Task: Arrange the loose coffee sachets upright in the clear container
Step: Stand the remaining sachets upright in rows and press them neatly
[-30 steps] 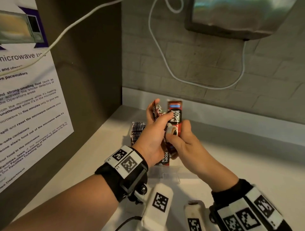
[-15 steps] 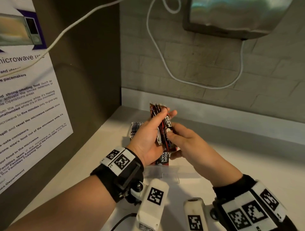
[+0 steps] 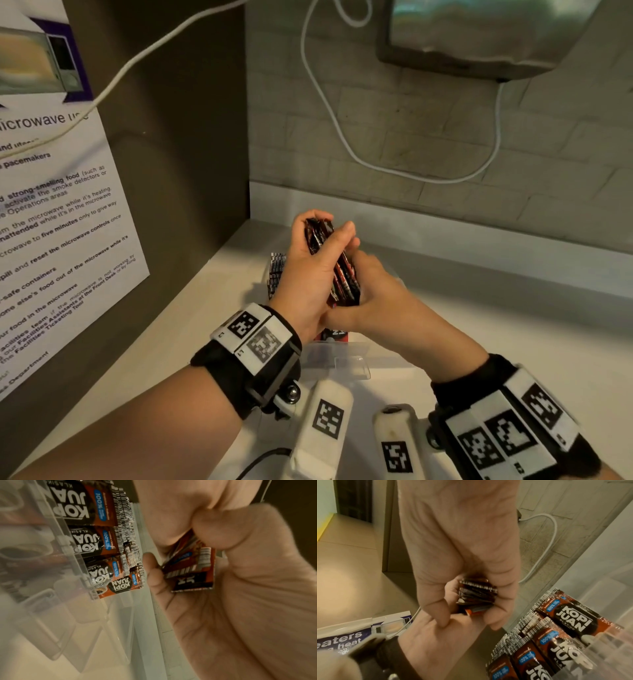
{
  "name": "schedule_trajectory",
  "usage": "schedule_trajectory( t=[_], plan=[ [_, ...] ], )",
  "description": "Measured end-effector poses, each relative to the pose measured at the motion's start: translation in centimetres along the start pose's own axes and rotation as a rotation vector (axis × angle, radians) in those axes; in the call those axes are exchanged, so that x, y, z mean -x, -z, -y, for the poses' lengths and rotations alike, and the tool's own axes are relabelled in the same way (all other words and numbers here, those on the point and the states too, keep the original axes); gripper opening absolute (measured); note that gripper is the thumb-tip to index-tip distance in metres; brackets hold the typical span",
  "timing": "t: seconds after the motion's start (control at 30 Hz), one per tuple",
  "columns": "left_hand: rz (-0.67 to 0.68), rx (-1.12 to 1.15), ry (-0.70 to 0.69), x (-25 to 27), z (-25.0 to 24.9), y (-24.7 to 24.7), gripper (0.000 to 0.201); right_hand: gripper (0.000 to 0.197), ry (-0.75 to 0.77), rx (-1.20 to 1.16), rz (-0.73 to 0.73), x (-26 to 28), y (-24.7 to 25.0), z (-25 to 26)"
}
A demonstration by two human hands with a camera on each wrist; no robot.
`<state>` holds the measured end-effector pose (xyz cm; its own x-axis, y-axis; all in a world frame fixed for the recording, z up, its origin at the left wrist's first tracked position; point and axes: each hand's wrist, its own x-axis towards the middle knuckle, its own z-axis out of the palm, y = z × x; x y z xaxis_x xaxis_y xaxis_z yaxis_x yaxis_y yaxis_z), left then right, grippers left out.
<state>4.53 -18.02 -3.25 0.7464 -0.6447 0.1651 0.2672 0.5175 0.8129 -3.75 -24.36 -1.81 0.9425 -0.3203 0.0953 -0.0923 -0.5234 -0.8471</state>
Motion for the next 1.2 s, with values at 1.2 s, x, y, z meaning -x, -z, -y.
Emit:
schedule_trajectory(
  t=[1.2],
  plan=[
    [-0.063, -0.074, 0.370, -0.5, -2.9, 3.3, 0.024, 0.005, -0.221, -0.185, -0.388, -4.3, 12.6, -2.8]
  ],
)
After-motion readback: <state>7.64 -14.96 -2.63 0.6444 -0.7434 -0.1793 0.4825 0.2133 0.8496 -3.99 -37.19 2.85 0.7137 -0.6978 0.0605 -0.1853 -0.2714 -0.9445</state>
